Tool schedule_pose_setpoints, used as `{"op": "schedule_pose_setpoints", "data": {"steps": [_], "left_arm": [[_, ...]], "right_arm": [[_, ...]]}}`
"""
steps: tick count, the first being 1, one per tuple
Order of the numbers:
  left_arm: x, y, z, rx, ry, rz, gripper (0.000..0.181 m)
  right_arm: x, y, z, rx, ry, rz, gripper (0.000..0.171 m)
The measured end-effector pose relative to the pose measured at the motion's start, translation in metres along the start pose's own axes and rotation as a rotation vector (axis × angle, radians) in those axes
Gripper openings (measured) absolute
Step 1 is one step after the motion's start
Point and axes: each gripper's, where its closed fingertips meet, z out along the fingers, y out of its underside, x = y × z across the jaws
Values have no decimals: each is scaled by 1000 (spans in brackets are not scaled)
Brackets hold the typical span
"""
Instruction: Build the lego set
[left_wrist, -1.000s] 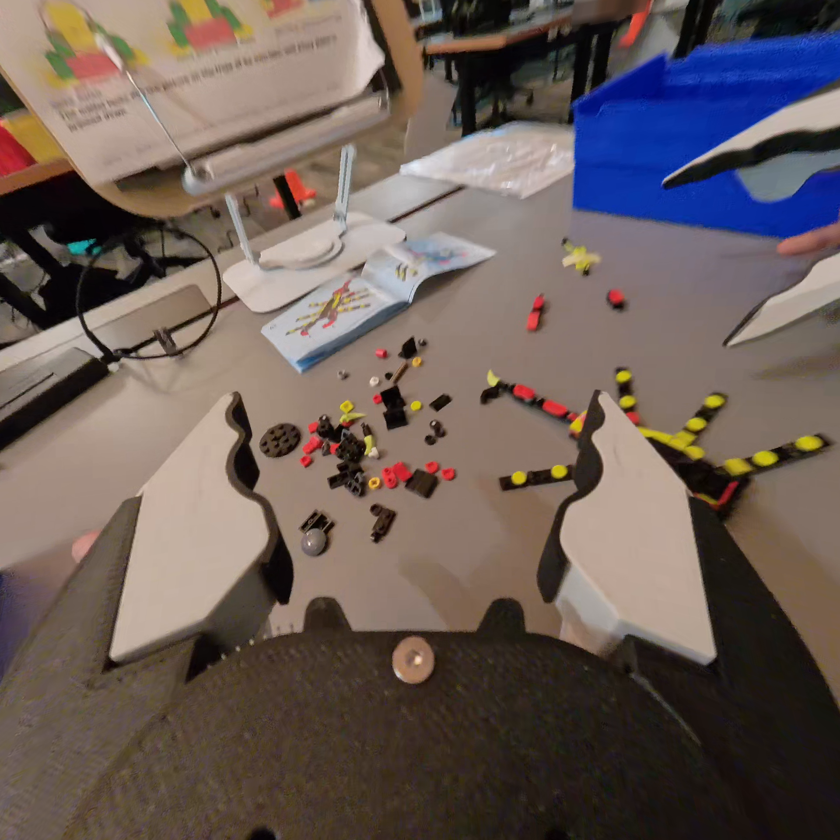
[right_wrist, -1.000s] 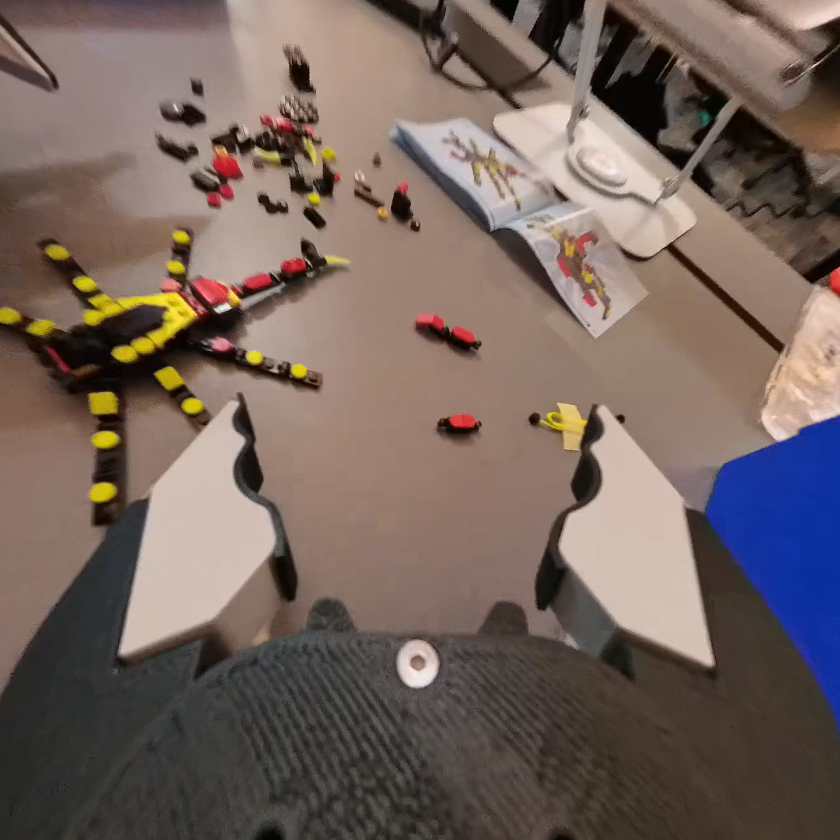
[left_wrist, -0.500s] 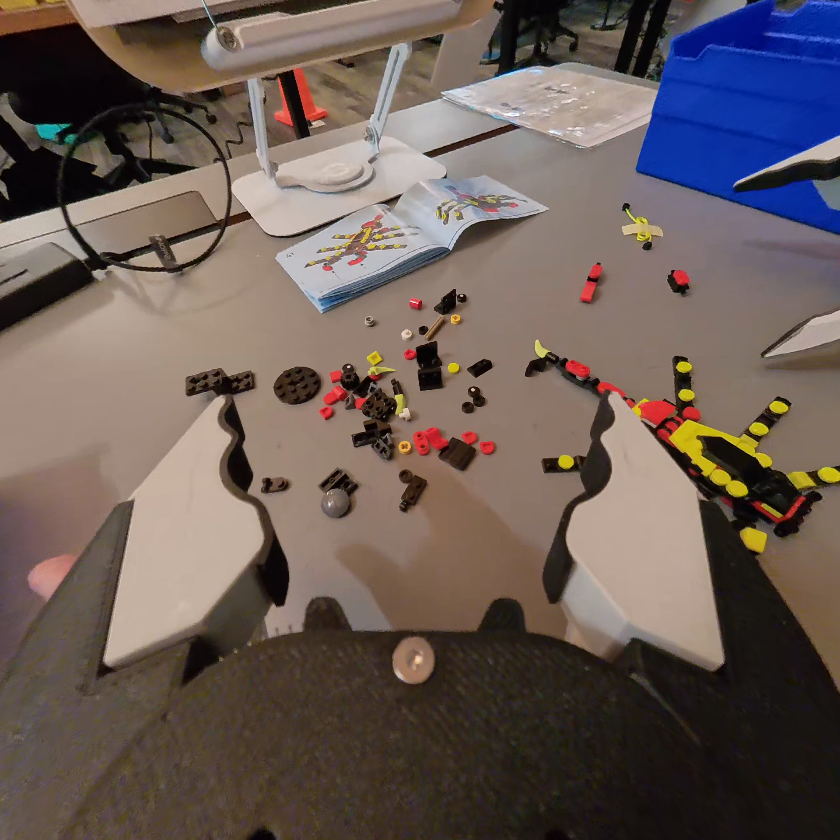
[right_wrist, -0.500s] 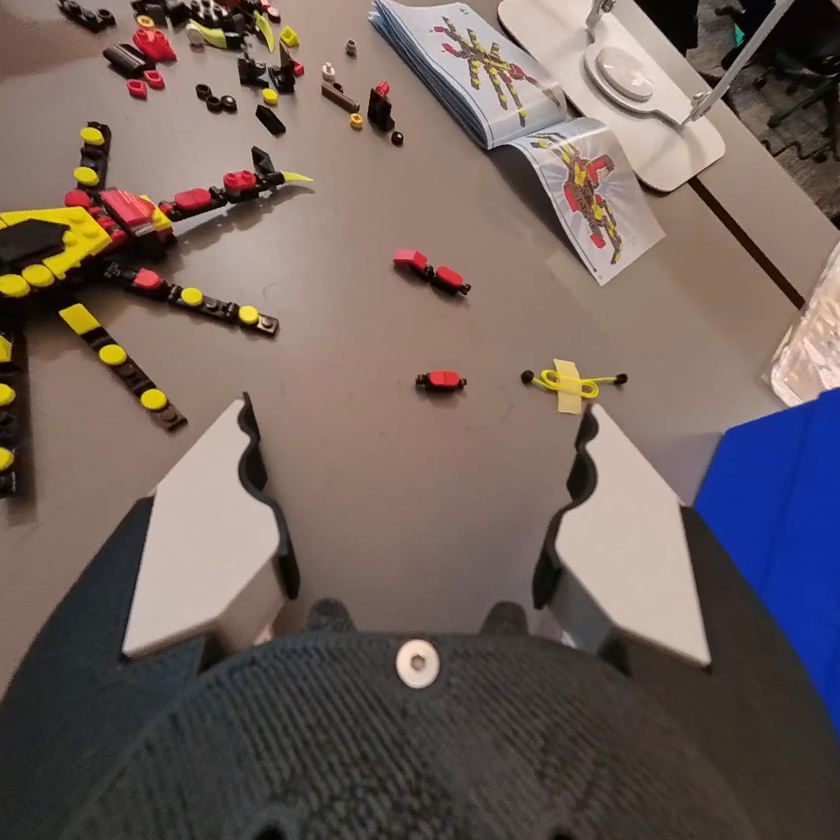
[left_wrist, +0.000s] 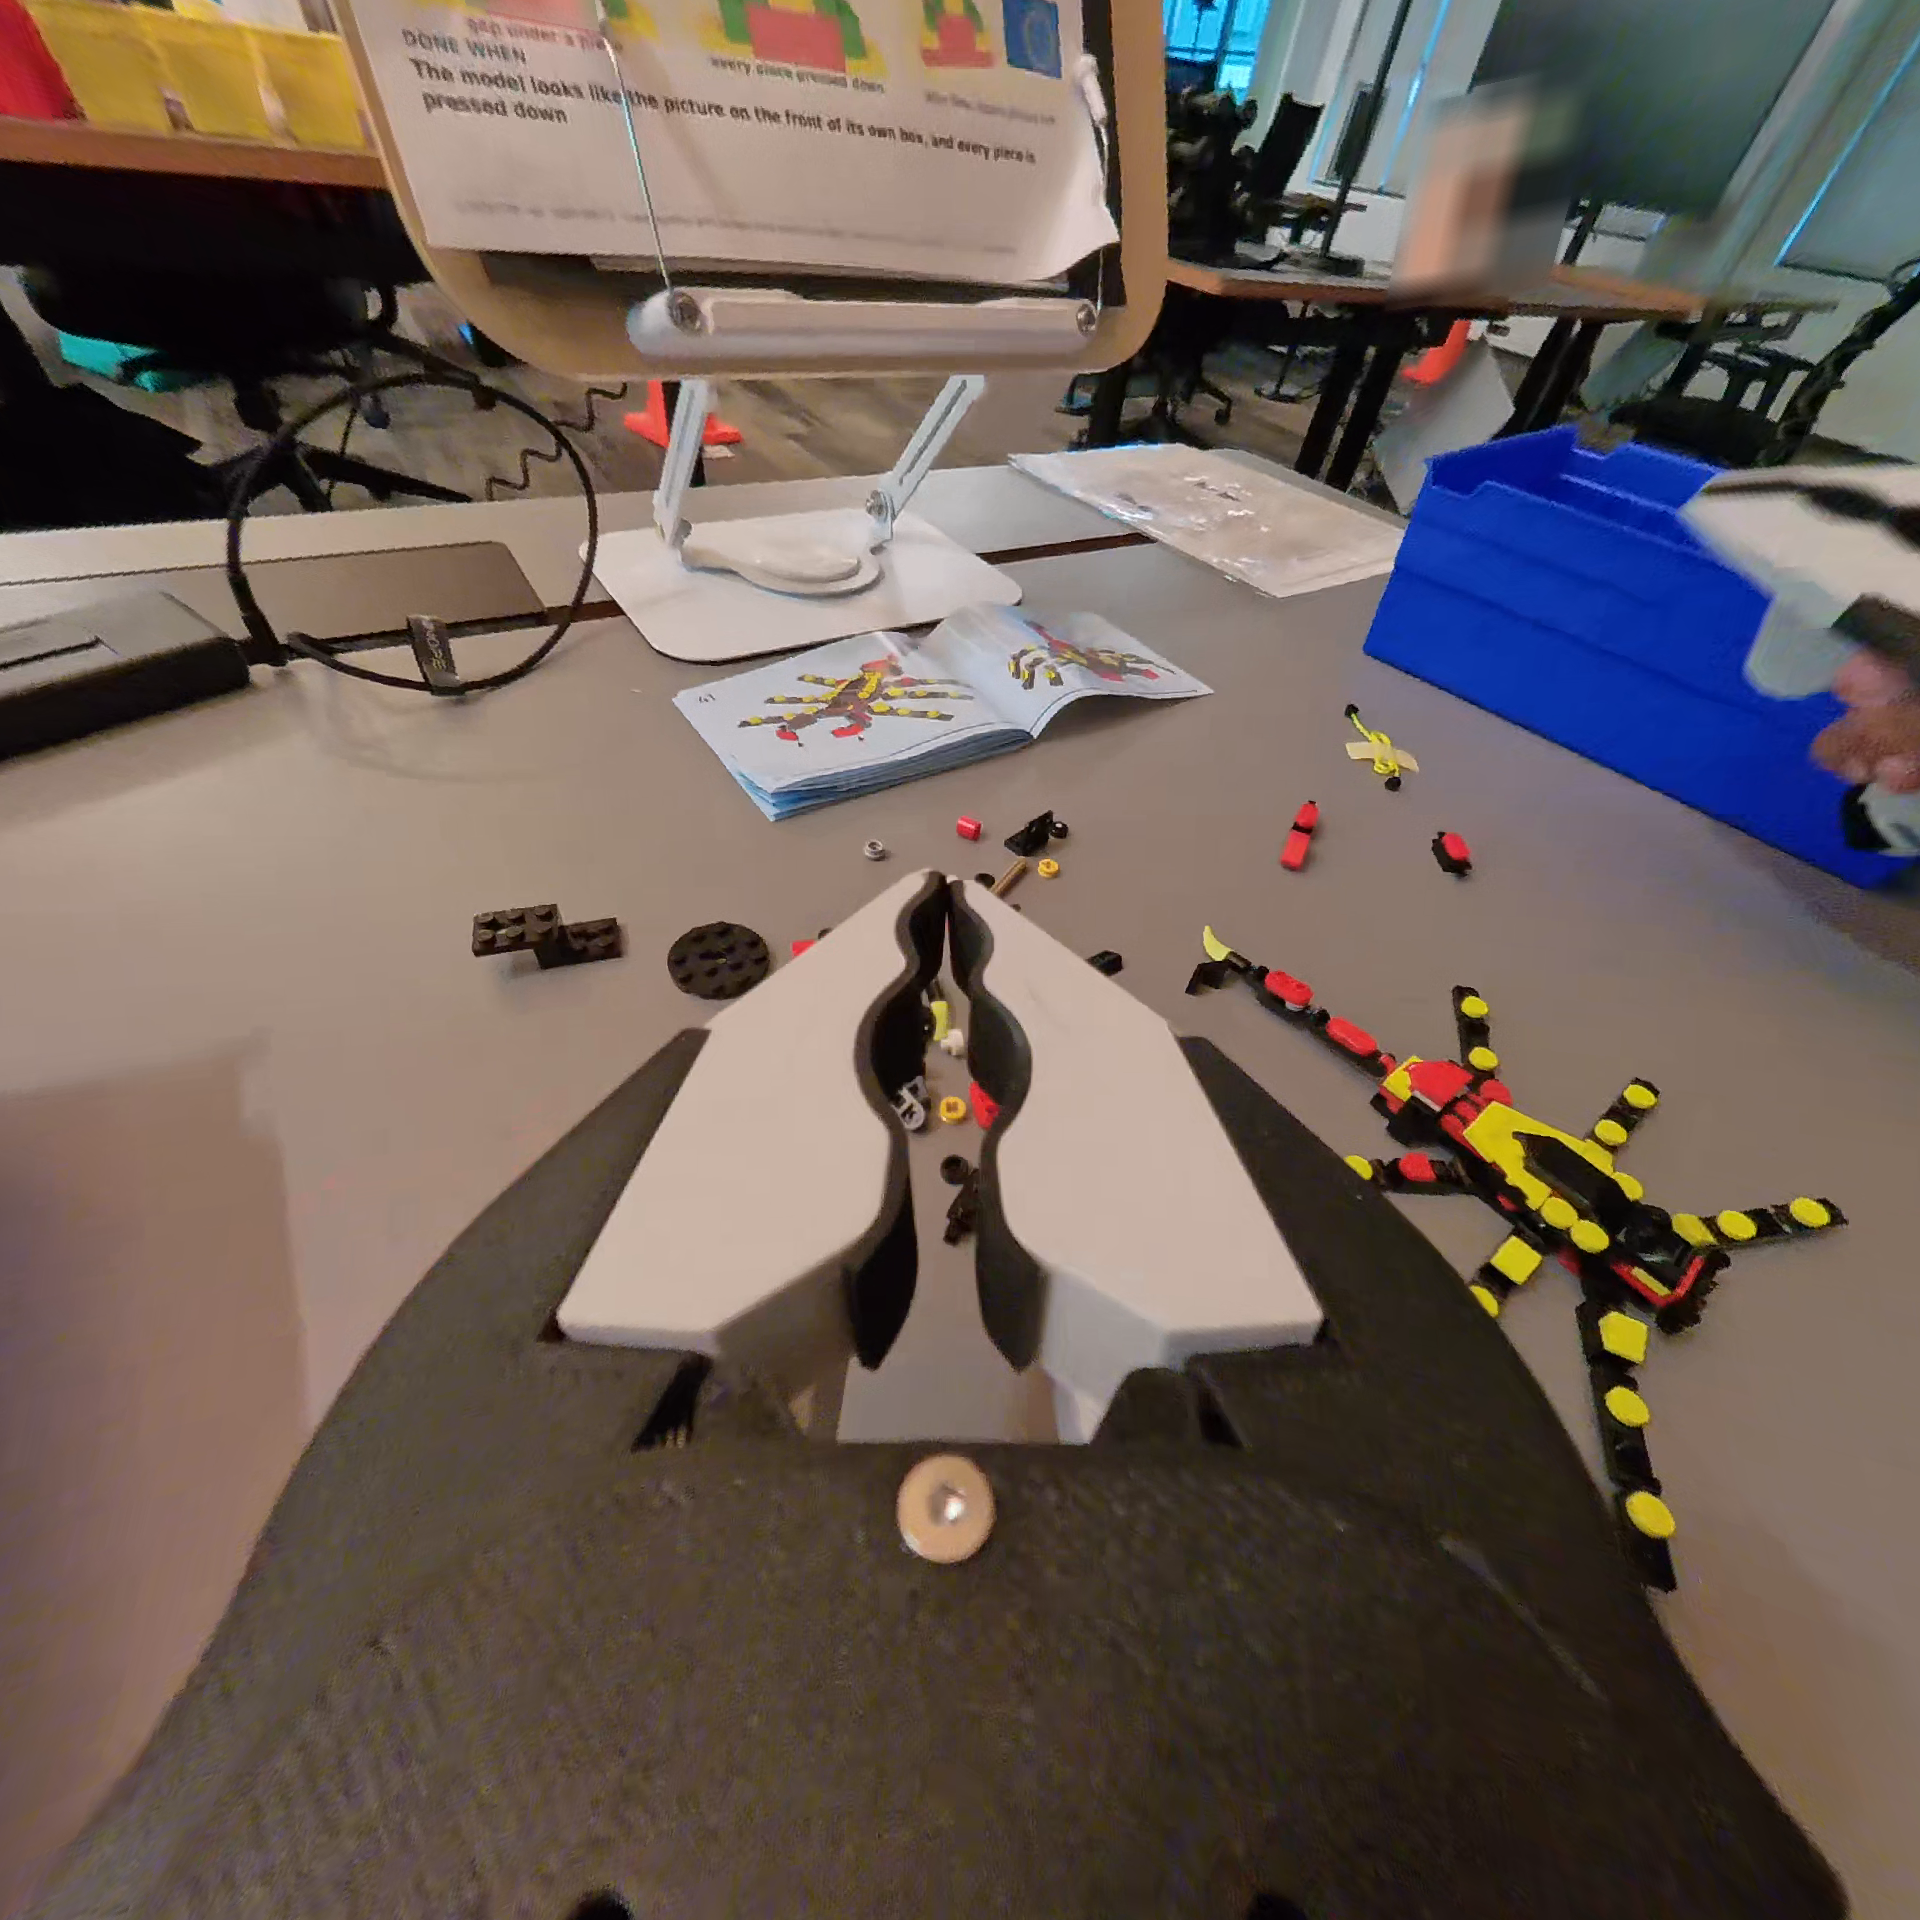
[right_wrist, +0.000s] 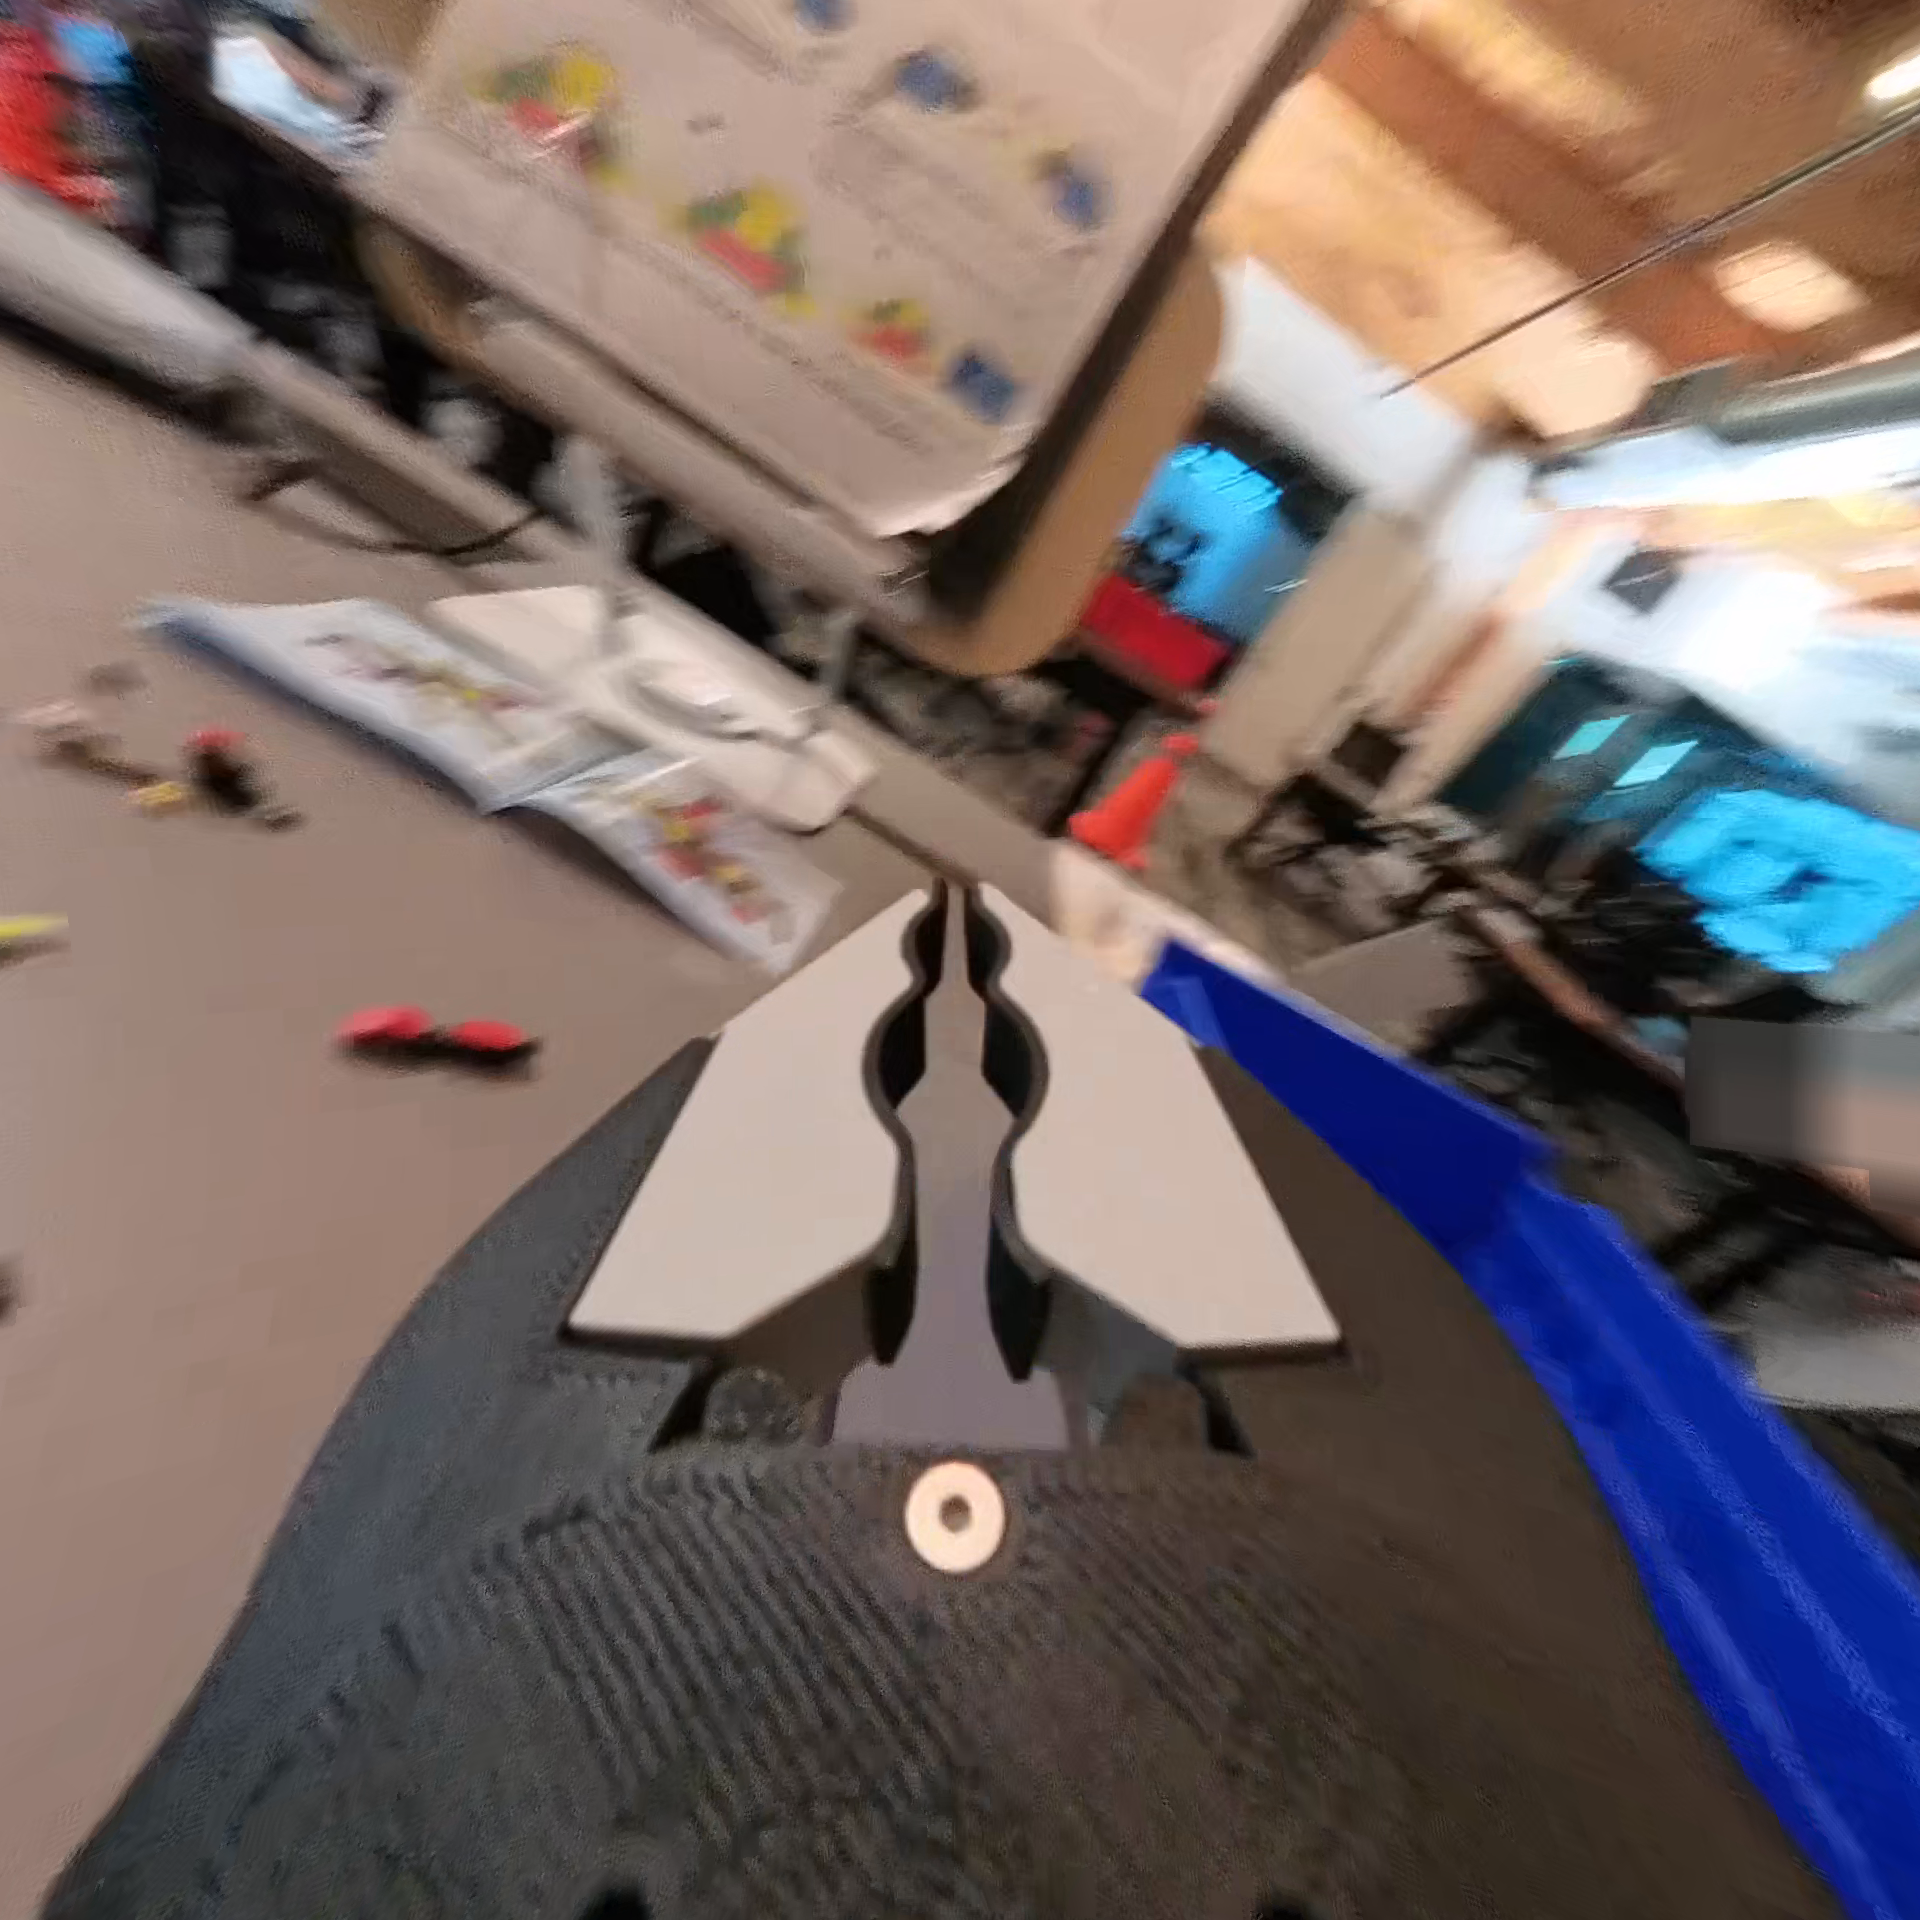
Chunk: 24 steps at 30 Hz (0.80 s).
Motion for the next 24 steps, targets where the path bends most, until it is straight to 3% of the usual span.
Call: {"op": "schedule_pose_setpoints", "data": {"steps": [5,7,9,15,18,20,24], "left_arm": [[-13,5,-6,-2,-113,138,0],[-24,17,-4,-36,-174,148,46],[-25,31,-3,-119,-135,141,72],[-33,9,-10,-11,-159,47,66],[-38,15,-7,-33,-183,46,63],[-37,18,-5,-50,-183,55,63],[-36,19,-4,-54,-194,92,60]], "right_arm": [[-70,45,-4,-178,-427,61,0],[-83,63,-9,-266,-539,105,0],[-83,63,-9,-289,-554,166,0],[-88,81,-4,-446,-613,319,46],[-92,95,-1,-562,-671,433,46],[-88,97,2,-580,-669,507,33],[-93,91,-6,-572,-759,570,39]]}}
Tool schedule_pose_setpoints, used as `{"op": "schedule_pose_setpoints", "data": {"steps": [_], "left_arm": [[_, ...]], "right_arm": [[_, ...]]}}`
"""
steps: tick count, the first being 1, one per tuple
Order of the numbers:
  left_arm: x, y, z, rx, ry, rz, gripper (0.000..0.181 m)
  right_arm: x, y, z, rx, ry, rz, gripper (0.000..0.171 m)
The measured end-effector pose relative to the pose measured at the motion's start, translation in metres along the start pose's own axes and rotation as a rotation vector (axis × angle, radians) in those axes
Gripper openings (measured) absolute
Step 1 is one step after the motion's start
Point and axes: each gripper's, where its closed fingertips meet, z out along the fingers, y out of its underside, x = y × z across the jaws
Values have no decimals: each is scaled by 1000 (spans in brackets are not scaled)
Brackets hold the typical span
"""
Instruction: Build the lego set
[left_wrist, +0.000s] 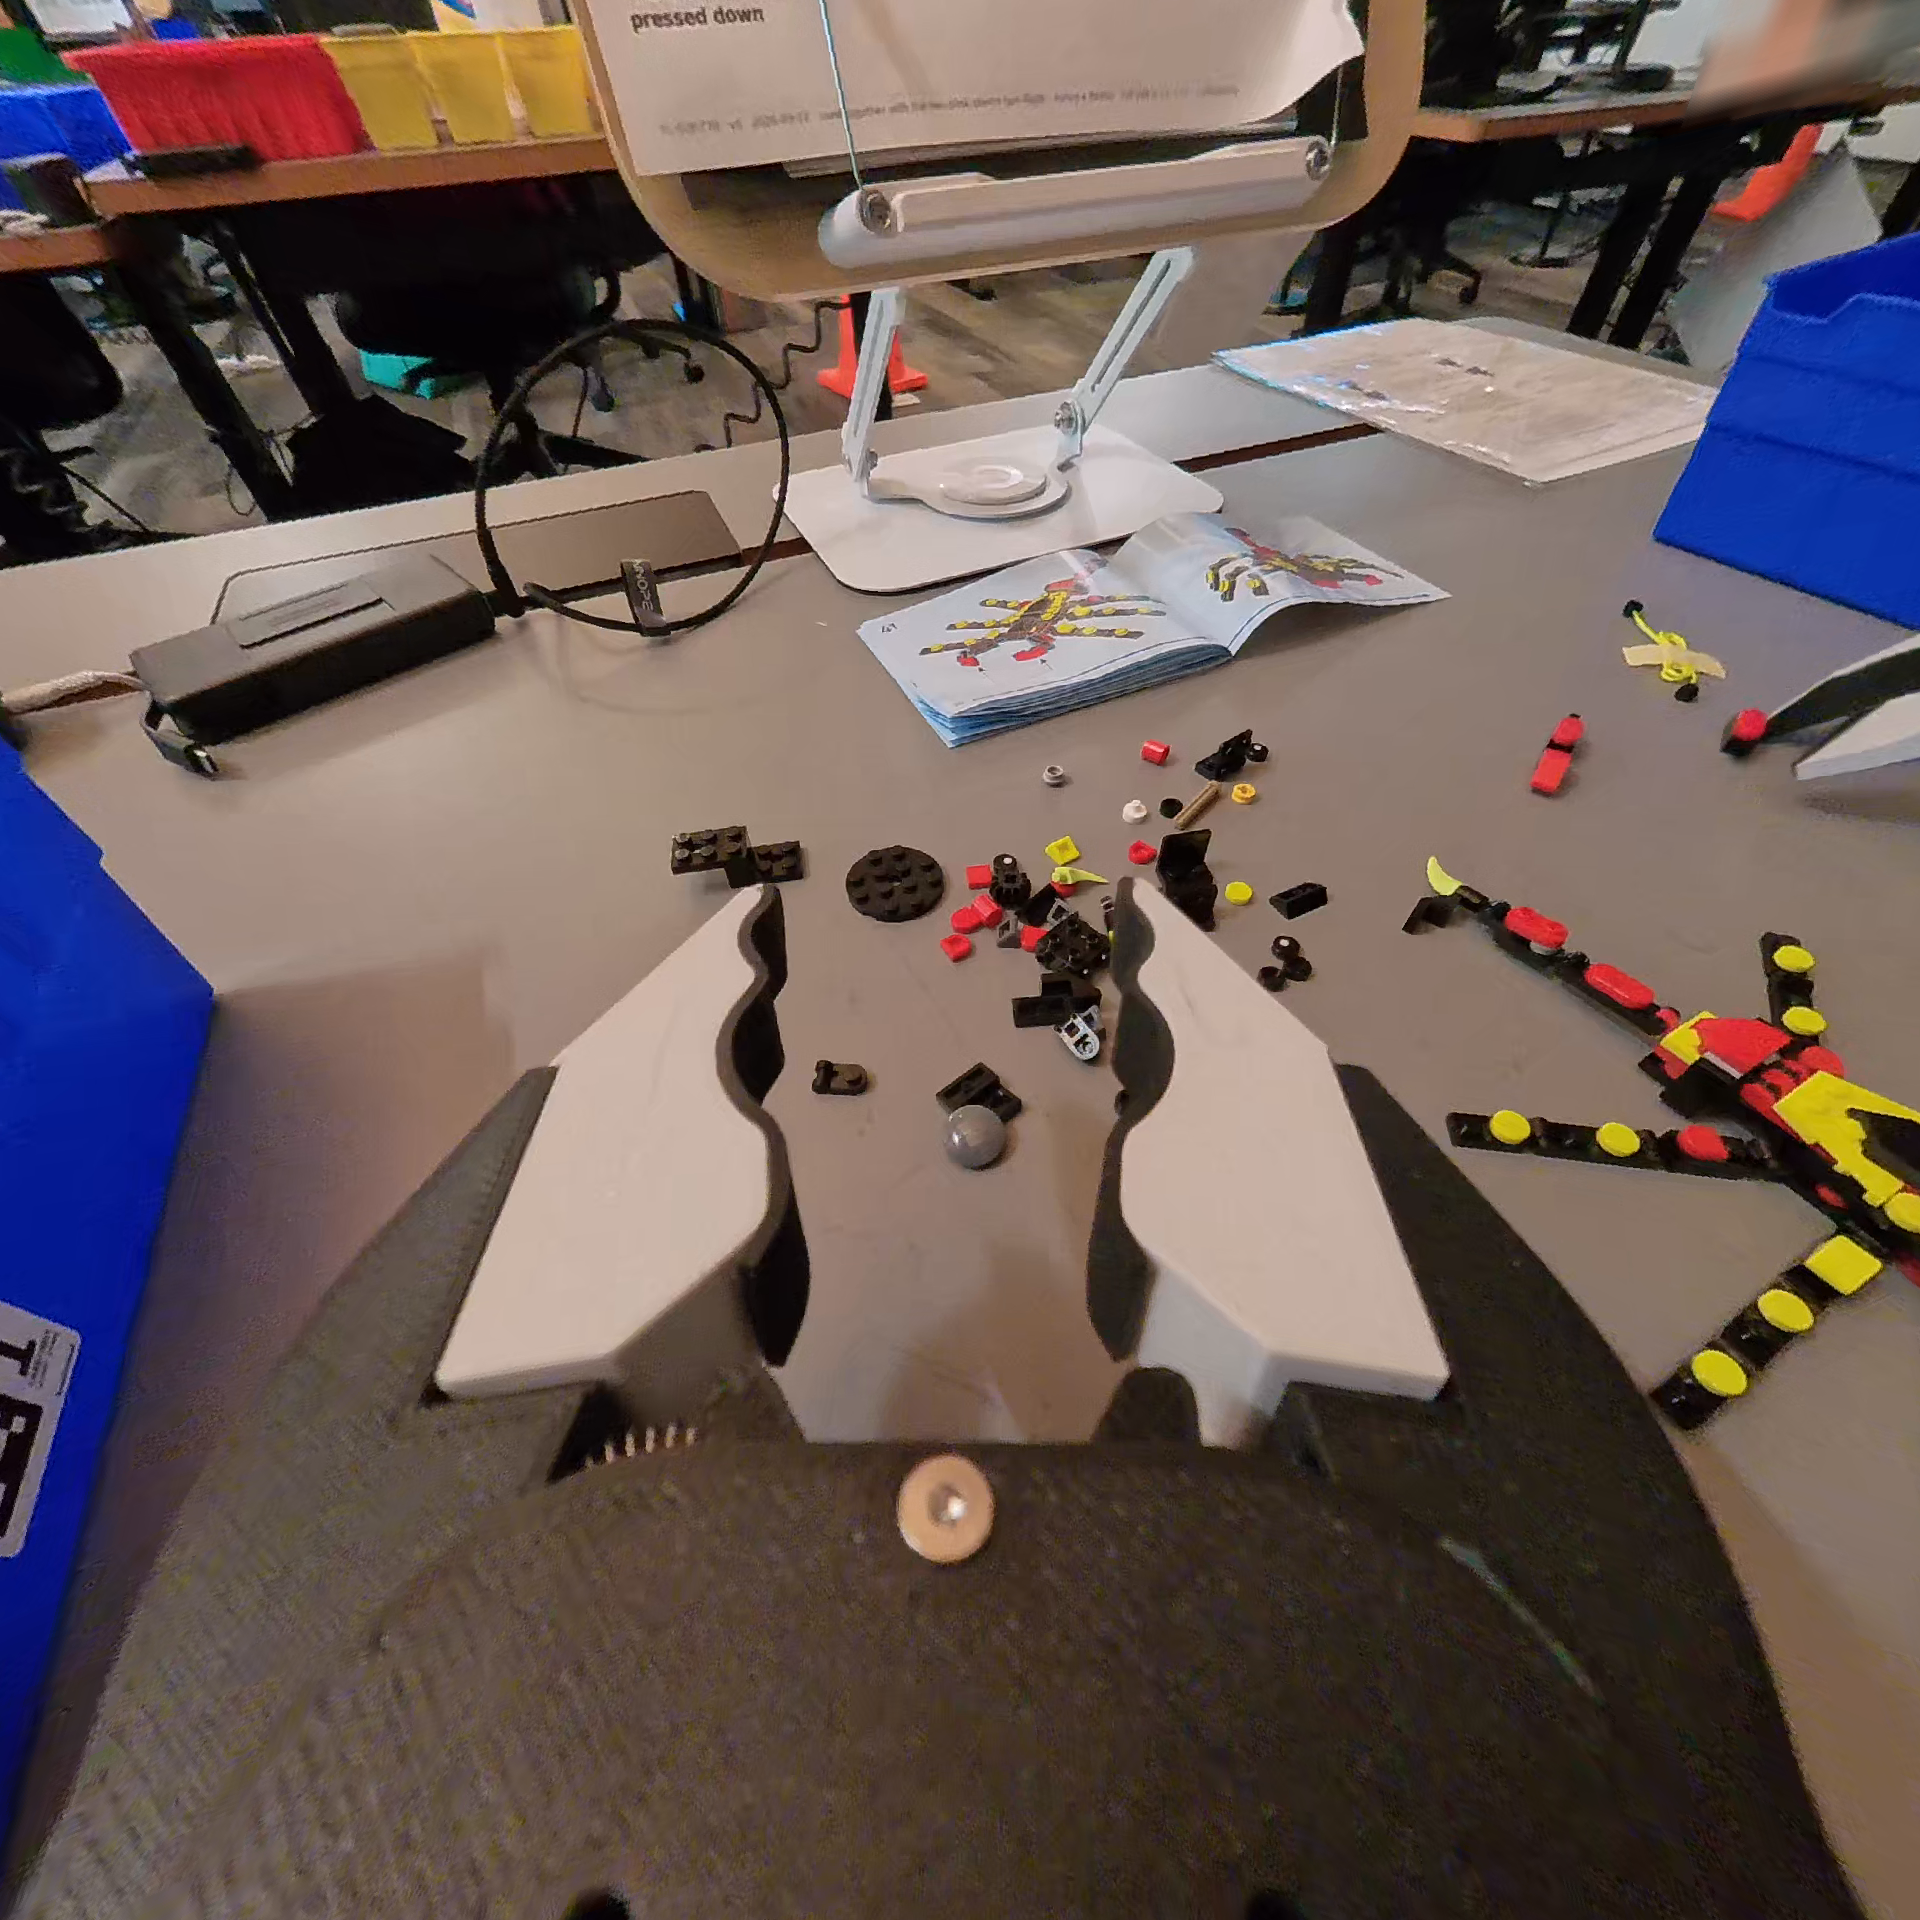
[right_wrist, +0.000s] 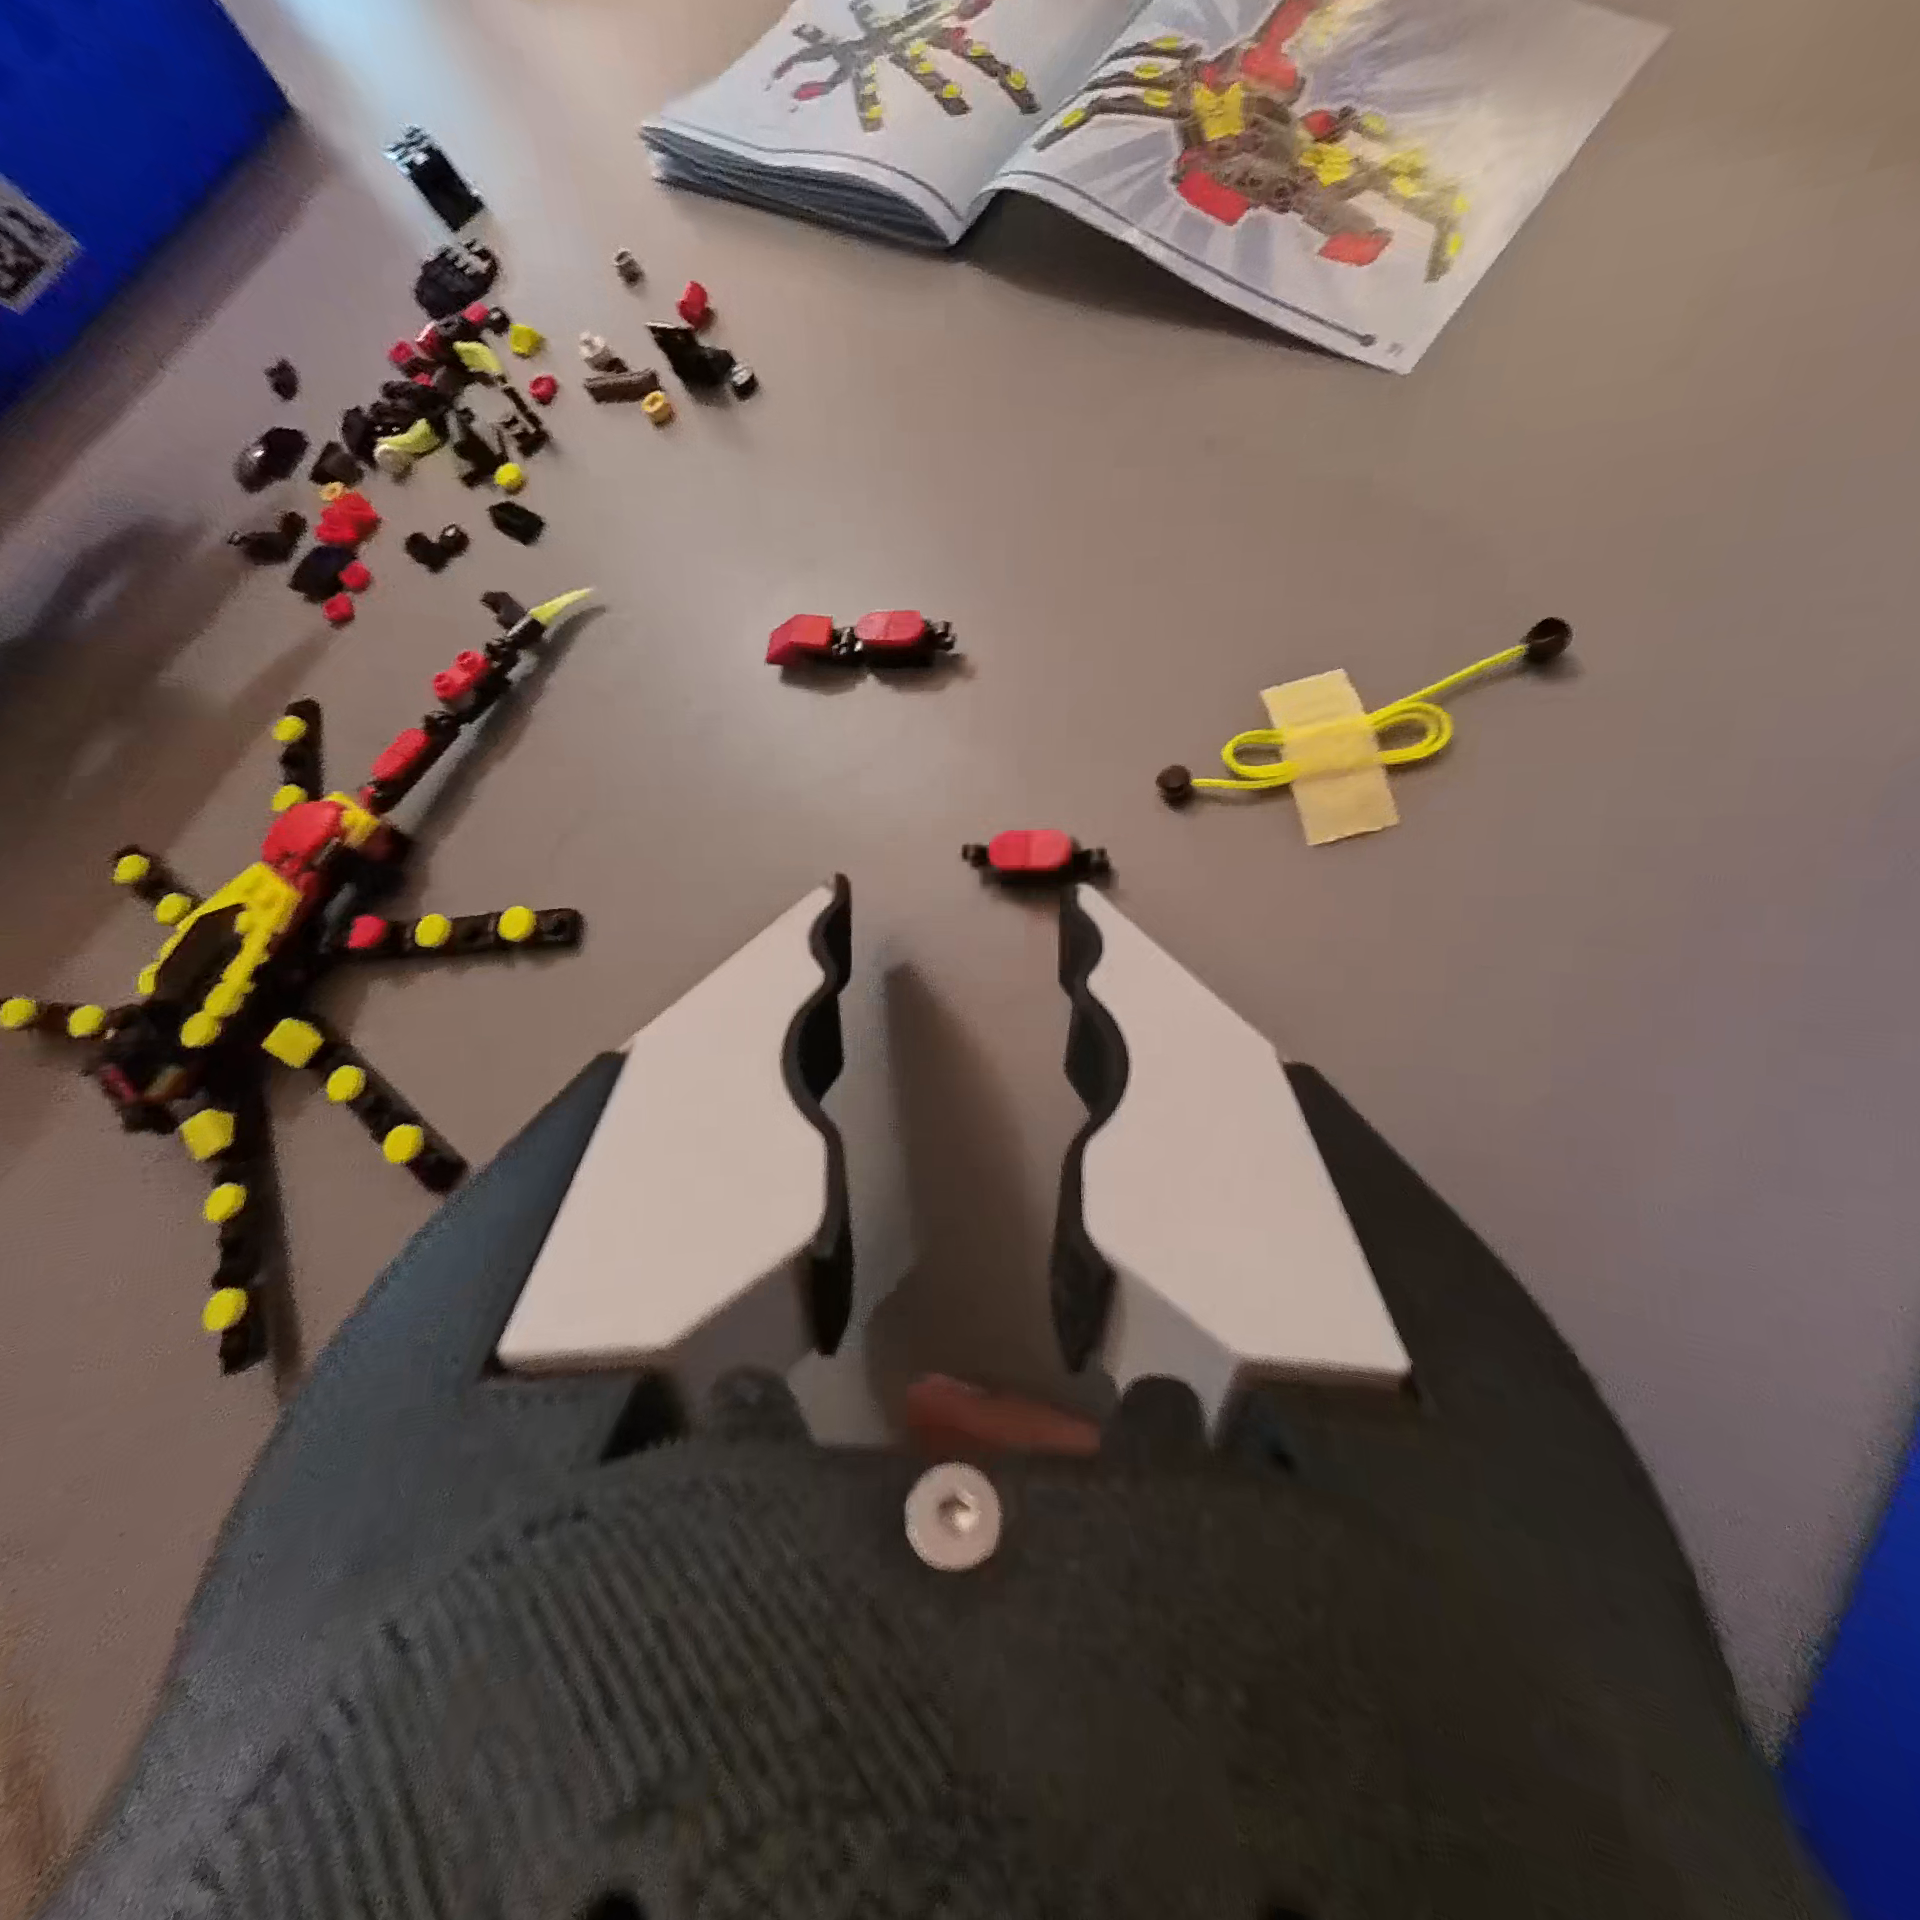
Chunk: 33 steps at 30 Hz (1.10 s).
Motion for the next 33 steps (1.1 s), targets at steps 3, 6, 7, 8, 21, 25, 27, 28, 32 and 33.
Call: {"op": "schedule_pose_setpoints", "data": {"steps": [3,6,7,8,21,25,27,28,32,33], "left_arm": [[0,0,0,-1,-1,2,60],[0,0,-1,3,-1,-2,58],[0,0,-1,4,-4,-1,58],[-1,-1,-1,4,-8,0,57],[7,3,4,-14,0,25,53],[6,3,3,-15,-7,32,53],[5,2,1,-11,-13,31,52],[4,2,0,-10,-17,32,52],[0,2,-1,-7,-30,29,50],[0,3,0,-9,-29,24,50]], "right_arm": [[-10,4,0,-19,-31,-51,36],[-24,8,0,-33,-95,-75,32],[-24,8,0,-32,-86,-81,32],[-19,7,0,-30,-48,-100,34],[9,-5,3,3,127,-157,57],[-4,3,7,-43,84,-231,54],[-12,7,6,-59,66,-267,45],[-15,9,4,-70,56,-276,42],[-19,13,0,-83,44,-276,41],[-18,13,-1,-80,51,-275,41]]}}
